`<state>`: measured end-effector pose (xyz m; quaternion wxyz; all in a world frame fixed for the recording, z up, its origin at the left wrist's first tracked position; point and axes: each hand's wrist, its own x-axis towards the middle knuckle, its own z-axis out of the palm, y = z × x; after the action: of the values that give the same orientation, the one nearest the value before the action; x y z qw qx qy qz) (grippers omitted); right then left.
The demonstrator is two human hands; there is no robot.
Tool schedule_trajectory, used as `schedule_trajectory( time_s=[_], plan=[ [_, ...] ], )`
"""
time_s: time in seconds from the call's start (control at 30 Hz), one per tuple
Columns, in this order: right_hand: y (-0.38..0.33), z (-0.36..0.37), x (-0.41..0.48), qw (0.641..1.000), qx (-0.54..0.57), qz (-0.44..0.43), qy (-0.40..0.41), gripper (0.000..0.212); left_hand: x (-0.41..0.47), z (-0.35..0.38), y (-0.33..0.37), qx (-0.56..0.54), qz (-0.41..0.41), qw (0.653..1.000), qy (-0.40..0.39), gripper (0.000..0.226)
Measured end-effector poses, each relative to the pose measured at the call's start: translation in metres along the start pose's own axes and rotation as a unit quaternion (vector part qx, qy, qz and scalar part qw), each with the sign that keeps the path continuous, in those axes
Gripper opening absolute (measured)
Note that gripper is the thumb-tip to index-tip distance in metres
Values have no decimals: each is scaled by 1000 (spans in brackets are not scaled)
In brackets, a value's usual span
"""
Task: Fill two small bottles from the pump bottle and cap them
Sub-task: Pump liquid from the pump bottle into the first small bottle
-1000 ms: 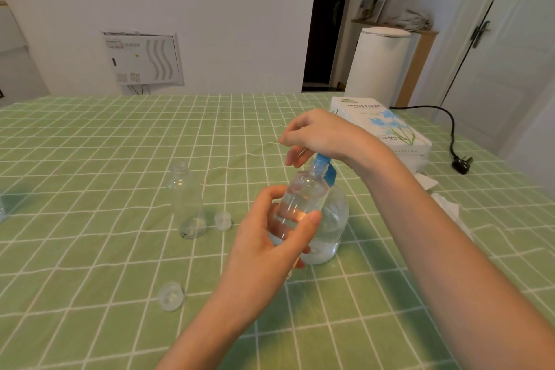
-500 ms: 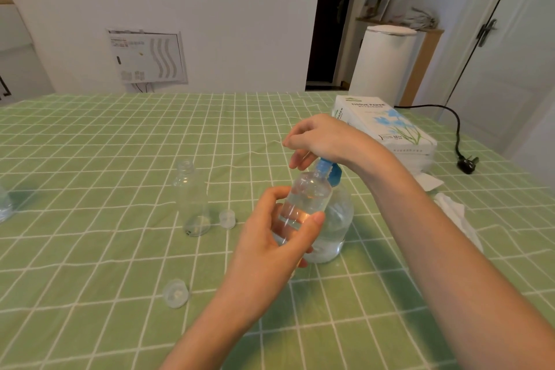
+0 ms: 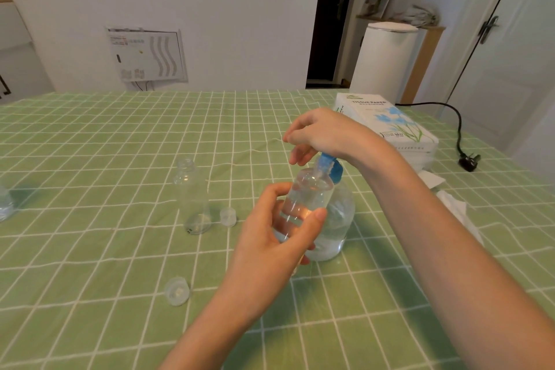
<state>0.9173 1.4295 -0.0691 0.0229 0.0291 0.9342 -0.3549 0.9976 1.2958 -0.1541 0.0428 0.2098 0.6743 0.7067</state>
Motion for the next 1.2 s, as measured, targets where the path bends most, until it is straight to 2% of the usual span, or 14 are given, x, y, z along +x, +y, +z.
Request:
schedule_trajectory(
  time_s=[0.2, 0.37, 0.93, 1.2],
  plan=[
    [2, 3, -1, 1000, 4, 11, -3, 20, -1, 1, -1, -3, -2, 1000, -2, 38],
    [-1, -6, -1, 1000, -8, -6, 24, 15, 1, 2, 0, -7, 4, 1000, 1, 30],
    [1, 2, -2, 1000, -1, 14, -1, 28, 0, 1, -1, 2, 8, 1000, 7, 32],
    [-2, -5, -2, 1000, -13, 3, 14, 18, 1, 2, 0, -2, 6, 1000, 2, 31]
  ],
)
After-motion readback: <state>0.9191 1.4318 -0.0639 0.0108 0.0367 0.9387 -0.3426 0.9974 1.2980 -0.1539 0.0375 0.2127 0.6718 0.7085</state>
